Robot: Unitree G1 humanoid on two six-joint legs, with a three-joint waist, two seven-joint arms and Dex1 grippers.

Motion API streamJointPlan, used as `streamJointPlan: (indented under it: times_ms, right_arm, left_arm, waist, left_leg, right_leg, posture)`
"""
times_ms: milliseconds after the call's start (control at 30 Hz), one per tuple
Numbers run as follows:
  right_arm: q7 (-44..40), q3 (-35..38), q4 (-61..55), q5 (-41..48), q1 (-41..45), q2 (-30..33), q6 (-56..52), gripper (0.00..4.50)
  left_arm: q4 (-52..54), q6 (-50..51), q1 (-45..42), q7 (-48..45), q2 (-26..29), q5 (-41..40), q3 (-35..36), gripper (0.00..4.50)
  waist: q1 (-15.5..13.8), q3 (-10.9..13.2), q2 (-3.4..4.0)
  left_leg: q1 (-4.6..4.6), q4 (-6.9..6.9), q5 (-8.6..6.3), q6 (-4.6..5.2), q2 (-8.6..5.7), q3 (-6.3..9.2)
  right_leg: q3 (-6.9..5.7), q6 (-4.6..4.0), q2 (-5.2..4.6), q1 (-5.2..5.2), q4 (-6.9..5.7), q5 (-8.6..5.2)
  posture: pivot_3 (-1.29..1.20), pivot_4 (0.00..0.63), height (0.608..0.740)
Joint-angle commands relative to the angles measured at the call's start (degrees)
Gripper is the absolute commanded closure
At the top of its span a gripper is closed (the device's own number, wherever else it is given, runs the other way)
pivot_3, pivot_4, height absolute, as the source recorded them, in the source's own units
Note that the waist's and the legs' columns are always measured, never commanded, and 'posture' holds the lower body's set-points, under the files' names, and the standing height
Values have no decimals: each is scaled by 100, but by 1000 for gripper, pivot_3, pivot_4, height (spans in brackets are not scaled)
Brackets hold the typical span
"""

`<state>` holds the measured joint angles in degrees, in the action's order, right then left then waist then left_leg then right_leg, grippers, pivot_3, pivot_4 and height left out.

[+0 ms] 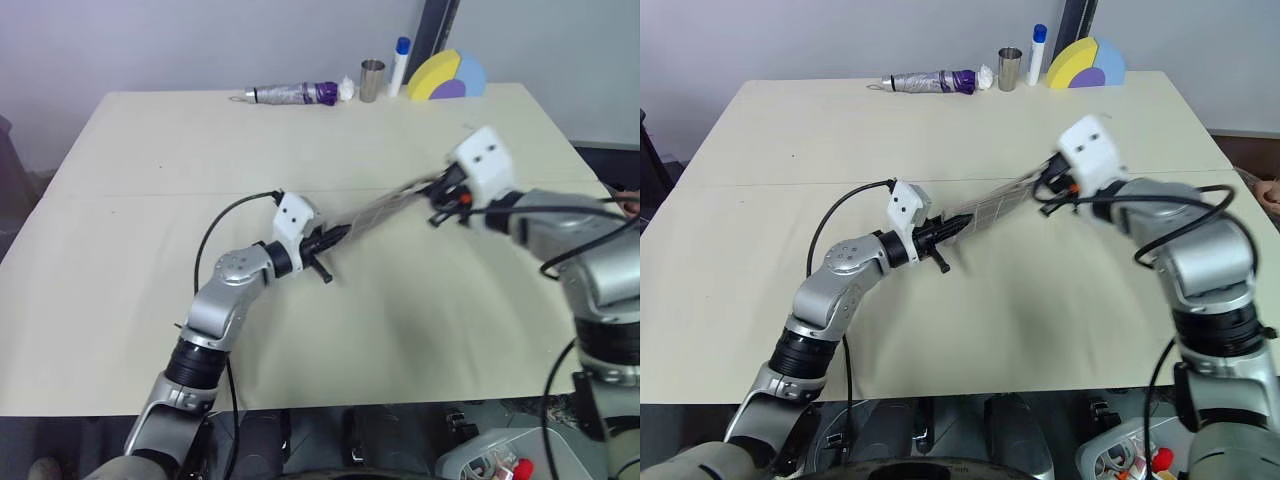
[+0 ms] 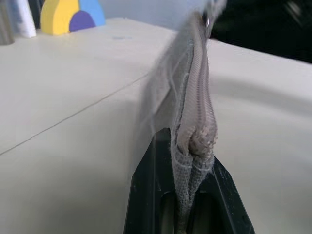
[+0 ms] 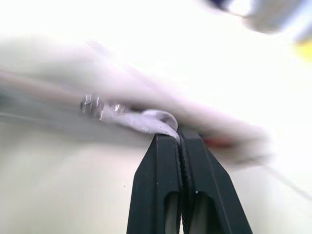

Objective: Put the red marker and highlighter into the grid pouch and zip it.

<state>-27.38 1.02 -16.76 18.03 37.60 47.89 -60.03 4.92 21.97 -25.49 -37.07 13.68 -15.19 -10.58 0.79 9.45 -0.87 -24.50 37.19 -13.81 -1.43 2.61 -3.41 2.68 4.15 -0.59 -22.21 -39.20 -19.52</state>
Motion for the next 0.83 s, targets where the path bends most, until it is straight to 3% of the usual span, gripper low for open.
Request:
streamJointPlan:
  times_ms: [33, 167, 233, 333, 433, 533, 667, 833]
  right_arm:
    - [33, 301, 279, -402, 149, 424, 440, 4473]
    - [-258, 214, 277, -363, 6, 611, 552, 4473]
    - [-510, 252, 145, -155, -76, 628, 453, 3899]
    - [-945, 260, -212, 47, -438, 797, 451, 2623]
    - [-1503, 398, -678, 269, -1135, 1084, 636, 1013]
    - [-1983, 763, -1034, 439, -1932, 1263, 1013, 994]
    - [-2329, 1309, -1121, 514, -2843, 1313, 1361, 994]
    - [-2156, 1579, -709, 412, -3081, 1079, 1734, 994]
  left_arm:
    - [98, -172, 106, -185, 207, 92, -31, 4500]
    - [58, -175, 121, -248, 270, 48, 8, 4500]
    - [92, -109, 139, -297, 290, -46, 61, 4500]
    - [242, 41, 244, -362, 419, -201, 196, 3447]
    - [411, 216, 400, -305, 703, -178, 374, 1858]
    - [628, 462, 667, -367, 1070, -315, 648, 364]
    - [759, 737, 1148, -446, 1597, -512, 1207, 364]
    - [634, 632, 1497, -405, 1961, -498, 1613, 364]
  waist:
    - [2, 0, 0]
    - [23, -1, 2]
    - [20, -1, 2]
    - [18, -1, 2]
    - [11, 0, 1]
    - [0, 0, 0]
    - [11, 0, 0]
    - [25, 0, 0]
  left_leg:
    - [0, -1, 0, 0, 1, 0]
    - [1, -4, 0, 0, 5, -7]
    - [1, -3, 0, 0, 5, -7]
    - [1, -3, 0, 0, 5, -8]
    - [0, -5, 0, 1, 7, -7]
    - [0, -4, -1, 2, 6, -6]
    - [4, -1, -1, 2, 6, -6]
    - [11, 1, 0, 0, 7, -6]
  right_leg:
    - [0, 0, 1, -1, 0, 0]
    - [7, -1, 4, -5, -1, 0]
    - [7, 0, 4, -5, -1, 0]
    - [7, 0, 4, -4, -1, 0]
    - [7, 0, 4, -6, -1, 0]
    - [6, 0, 3, -2, 2, 0]
    - [4, 1, 1, 3, 1, 0]
    - [3, 0, 2, 5, -5, 1]
  posture:
    - [0, 150, 740]
    - [0, 150, 740]
    - [0, 150, 740]
    - [0, 150, 740]
    - [0, 150, 740]
    - [0, 150, 740]
    - [0, 150, 740]
    - [0, 150, 740]
